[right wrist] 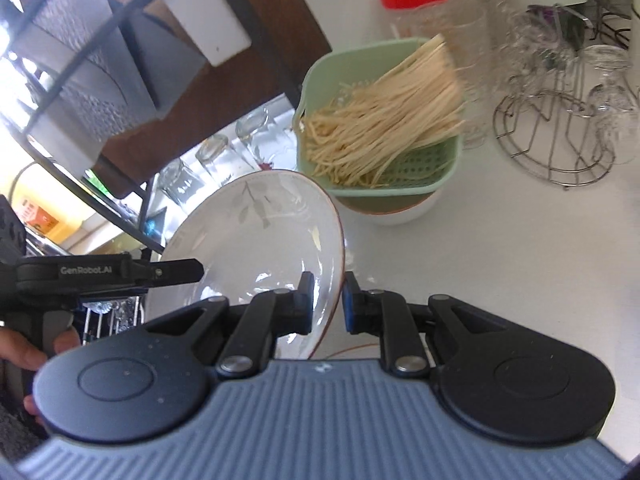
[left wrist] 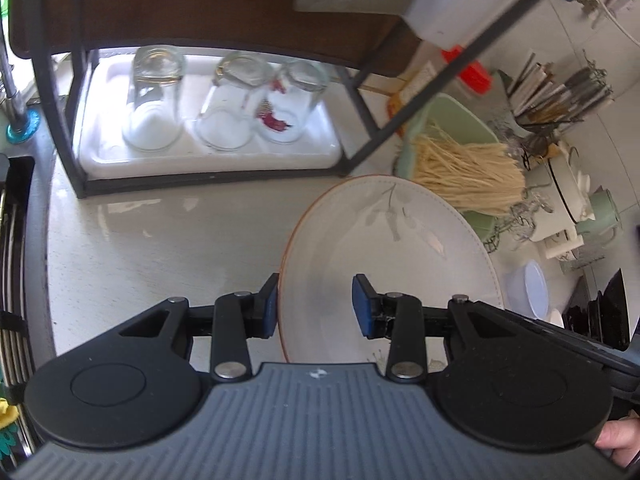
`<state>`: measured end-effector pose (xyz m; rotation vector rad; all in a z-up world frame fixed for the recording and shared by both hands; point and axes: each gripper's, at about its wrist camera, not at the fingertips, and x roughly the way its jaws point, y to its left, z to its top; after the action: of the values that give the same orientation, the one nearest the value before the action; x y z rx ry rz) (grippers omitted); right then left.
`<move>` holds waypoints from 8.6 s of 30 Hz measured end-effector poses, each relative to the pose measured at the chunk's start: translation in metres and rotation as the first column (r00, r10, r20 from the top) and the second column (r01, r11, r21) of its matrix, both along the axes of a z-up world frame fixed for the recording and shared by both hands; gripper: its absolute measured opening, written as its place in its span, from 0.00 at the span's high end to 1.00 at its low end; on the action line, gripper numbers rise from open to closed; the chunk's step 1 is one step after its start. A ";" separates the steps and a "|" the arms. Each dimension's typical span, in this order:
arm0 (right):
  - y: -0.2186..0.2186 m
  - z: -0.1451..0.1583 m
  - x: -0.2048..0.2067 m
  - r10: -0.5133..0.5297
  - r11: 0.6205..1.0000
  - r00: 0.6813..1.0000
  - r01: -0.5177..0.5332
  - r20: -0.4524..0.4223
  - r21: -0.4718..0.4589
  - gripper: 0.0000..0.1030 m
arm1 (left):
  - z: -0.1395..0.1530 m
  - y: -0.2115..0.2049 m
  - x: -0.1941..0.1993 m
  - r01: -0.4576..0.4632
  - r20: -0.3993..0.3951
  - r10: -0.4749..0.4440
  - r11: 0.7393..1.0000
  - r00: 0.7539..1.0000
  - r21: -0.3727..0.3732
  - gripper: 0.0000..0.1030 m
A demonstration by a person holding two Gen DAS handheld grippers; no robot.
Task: Organize plates and bowls
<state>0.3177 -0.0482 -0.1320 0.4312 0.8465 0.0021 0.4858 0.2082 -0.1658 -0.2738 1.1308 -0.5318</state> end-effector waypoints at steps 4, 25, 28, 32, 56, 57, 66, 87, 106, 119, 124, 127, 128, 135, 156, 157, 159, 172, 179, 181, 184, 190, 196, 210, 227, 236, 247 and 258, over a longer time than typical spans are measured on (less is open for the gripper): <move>-0.013 0.002 -0.019 -0.012 1.000 1.000 0.012 0.021 0.011 0.83 | 0.009 -0.014 -0.018 0.007 0.027 -0.007 1.000 1.000 0.000 0.59; -0.065 -0.025 -0.114 0.087 0.996 0.994 -0.087 -0.058 0.013 0.83 | 0.005 -0.067 -0.136 -0.048 -0.051 0.050 0.998 0.997 0.042 0.59; -0.068 -0.031 -0.120 0.099 0.995 0.992 -0.098 -0.077 0.017 0.83 | -0.001 -0.071 -0.150 -0.047 -0.053 0.051 0.996 0.997 0.070 0.59; -0.068 -0.031 -0.123 0.123 0.992 0.989 -0.124 -0.077 -0.001 0.83 | -0.006 -0.071 -0.165 -0.071 -0.063 0.077 0.993 0.995 0.094 0.59; -0.068 -0.044 -0.119 0.156 0.987 0.982 -0.160 -0.108 -0.027 0.83 | -0.022 -0.079 -0.179 -0.234 -0.093 0.257 0.951 0.962 0.201 0.52; -0.068 -0.044 -0.119 0.156 0.987 0.982 -0.160 -0.103 -0.028 0.83 | -0.020 -0.079 -0.179 -0.234 -0.083 0.254 0.952 0.964 0.200 0.52; -0.069 -0.047 -0.114 0.196 0.980 0.976 -0.197 -0.093 -0.005 0.84 | -0.001 -0.096 -0.186 -0.206 -0.032 0.216 0.960 0.976 0.192 0.52; -0.102 0.048 -0.139 0.180 0.981 0.966 -0.162 0.183 -0.108 0.84 | 0.096 -0.136 -0.197 -0.229 0.200 0.208 0.969 0.958 0.092 0.52; -0.128 0.105 -0.178 0.097 0.980 0.964 -0.050 0.246 -0.192 0.84 | 0.125 -0.175 -0.222 -0.138 0.229 0.126 0.990 0.965 0.040 0.52; -0.098 0.098 -0.170 0.021 0.979 0.993 0.004 0.119 -0.205 0.84 | 0.102 -0.141 -0.191 -0.061 0.190 0.062 0.998 0.980 -0.012 0.52; -0.104 0.101 -0.175 0.044 0.972 0.994 -0.020 0.099 -0.233 0.84 | 0.103 -0.155 -0.196 0.002 0.204 -0.003 1.000 0.979 0.005 0.52; -0.114 0.103 -0.180 0.047 0.970 0.993 -0.018 0.112 -0.242 0.84 | 0.103 -0.168 -0.204 0.000 0.212 0.002 1.000 0.977 -0.012 0.50; -0.119 0.102 -0.182 0.048 0.970 0.992 -0.017 0.120 -0.242 0.84 | 0.103 -0.172 -0.206 -0.004 0.209 0.009 1.000 0.978 -0.026 0.50; -0.166 0.096 -0.200 0.000 0.966 0.991 0.036 0.136 -0.258 0.84 | 0.101 -0.221 -0.216 0.012 0.217 -0.014 1.000 0.976 0.009 0.47; -0.260 0.044 -0.221 -0.204 0.971 0.979 0.206 0.028 -0.120 0.51 | 0.043 -0.320 -0.208 0.107 0.181 -0.139 0.979 0.974 0.175 0.38; -0.261 0.039 -0.223 -0.208 0.971 0.978 0.210 0.022 -0.112 0.51 | 0.039 -0.320 -0.208 0.112 0.173 -0.144 0.977 0.974 0.182 0.38; -0.264 0.029 -0.226 -0.217 0.971 0.976 0.216 0.002 -0.101 0.51 | 0.030 -0.323 -0.208 0.117 0.156 -0.150 0.972 0.976 0.202 0.38; -0.271 -0.019 -0.213 -0.201 0.979 0.979 0.200 -0.025 -0.041 0.58 | -0.028 -0.349 -0.206 0.154 0.064 -0.163 0.980 0.985 0.128 0.40; -0.272 -0.042 -0.193 -0.188 0.981 0.981 0.184 -0.056 -0.067 0.72 | -0.043 -0.372 -0.197 0.158 0.057 -0.166 0.979 0.985 0.127 0.58; -0.273 -0.046 -0.188 -0.186 0.981 0.980 0.181 -0.068 -0.072 0.74 | -0.044 -0.373 -0.197 0.153 0.060 -0.162 0.980 0.985 0.129 0.64; -0.274 -0.050 -0.183 -0.171 0.983 0.982 0.165 -0.078 -0.078 0.81 | -0.049 -0.371 -0.195 0.137 0.039 -0.143 0.982 0.989 0.129 0.76; -0.269 -0.052 -0.176 -0.118 0.991 0.989 0.111 -0.092 -0.080 0.83 | -0.051 -0.365 -0.199 0.108 0.042 -0.116 0.983 0.992 0.150 0.80; -0.259 -0.051 -0.163 -0.055 0.997 0.993 0.049 -0.103 -0.060 0.83 | -0.046 -0.345 -0.198 0.042 0.046 -0.049 0.988 0.998 0.146 0.80; -0.210 -0.049 -0.132 0.144 0.985 0.982 -0.153 -0.120 -0.074 0.83 | -0.041 -0.287 -0.193 -0.116 0.014 0.115 0.982 0.993 0.152 0.80; -0.214 -0.029 -0.126 0.119 0.991 0.990 -0.123 -0.079 -0.047 0.62 | -0.022 -0.267 -0.181 -0.153 0.036 0.149 0.979 0.988 0.133 0.58; -0.221 0.016 -0.137 0.085 0.992 0.996 -0.081 0.039 -0.099 0.62 | 0.035 -0.270 -0.184 -0.132 0.136 0.119 0.987 0.984 0.090 0.58; -0.234 0.065 -0.156 0.031 0.990 0.984 -0.007 0.174 -0.138 0.62 | 0.095 -0.299 -0.188 -0.033 0.251 0.012 0.996 0.968 0.078 0.57; -0.251 0.080 -0.174 -0.044 0.984 0.971 0.082 0.234 -0.159 0.62 | 0.111 -0.319 -0.193 0.016 0.279 -0.031 0.998 0.960 0.056 0.57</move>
<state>0.1438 -0.2989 -0.0523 0.2922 0.5993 -0.0766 0.2925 -0.1110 -0.0550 -0.1335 0.8723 -0.5425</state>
